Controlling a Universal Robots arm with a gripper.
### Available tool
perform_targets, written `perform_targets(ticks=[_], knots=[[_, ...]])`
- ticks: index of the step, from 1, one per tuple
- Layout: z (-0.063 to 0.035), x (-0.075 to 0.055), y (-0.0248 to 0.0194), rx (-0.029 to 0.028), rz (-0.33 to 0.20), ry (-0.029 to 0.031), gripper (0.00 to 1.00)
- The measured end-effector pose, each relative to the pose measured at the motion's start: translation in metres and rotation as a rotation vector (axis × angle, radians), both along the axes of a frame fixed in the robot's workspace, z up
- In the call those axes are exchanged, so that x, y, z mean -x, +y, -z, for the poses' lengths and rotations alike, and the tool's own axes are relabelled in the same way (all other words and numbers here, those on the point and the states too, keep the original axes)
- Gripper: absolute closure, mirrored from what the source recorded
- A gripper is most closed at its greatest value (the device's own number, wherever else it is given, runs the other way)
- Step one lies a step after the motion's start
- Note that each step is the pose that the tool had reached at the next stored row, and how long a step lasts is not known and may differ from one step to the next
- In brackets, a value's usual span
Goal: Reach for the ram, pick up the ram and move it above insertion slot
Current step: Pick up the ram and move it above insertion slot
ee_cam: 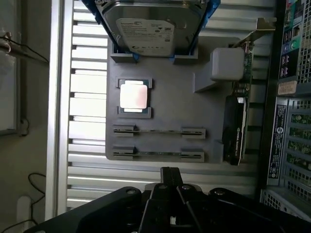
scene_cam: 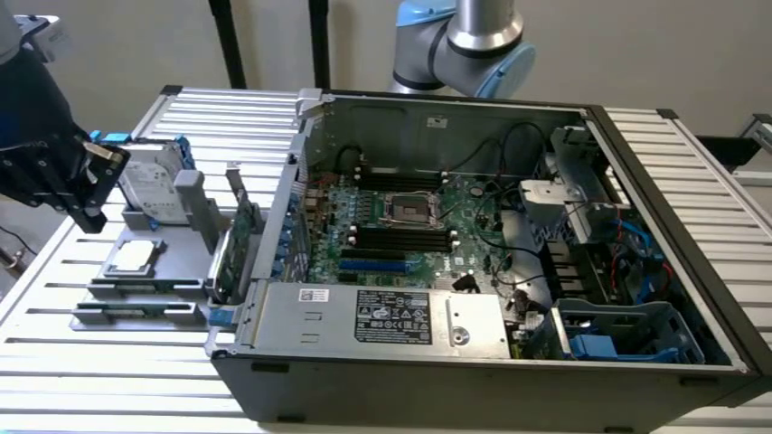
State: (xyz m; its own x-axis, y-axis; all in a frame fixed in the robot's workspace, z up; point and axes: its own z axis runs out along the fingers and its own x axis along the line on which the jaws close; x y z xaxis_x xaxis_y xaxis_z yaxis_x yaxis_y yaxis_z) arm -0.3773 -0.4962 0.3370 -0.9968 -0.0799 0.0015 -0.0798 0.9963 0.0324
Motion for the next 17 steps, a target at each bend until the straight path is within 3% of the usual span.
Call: perform_targets(ticks=[17], knots=[[-0.0001, 0.0, 0.0, 0.0001, -0.308, 0.0001, 0.89]])
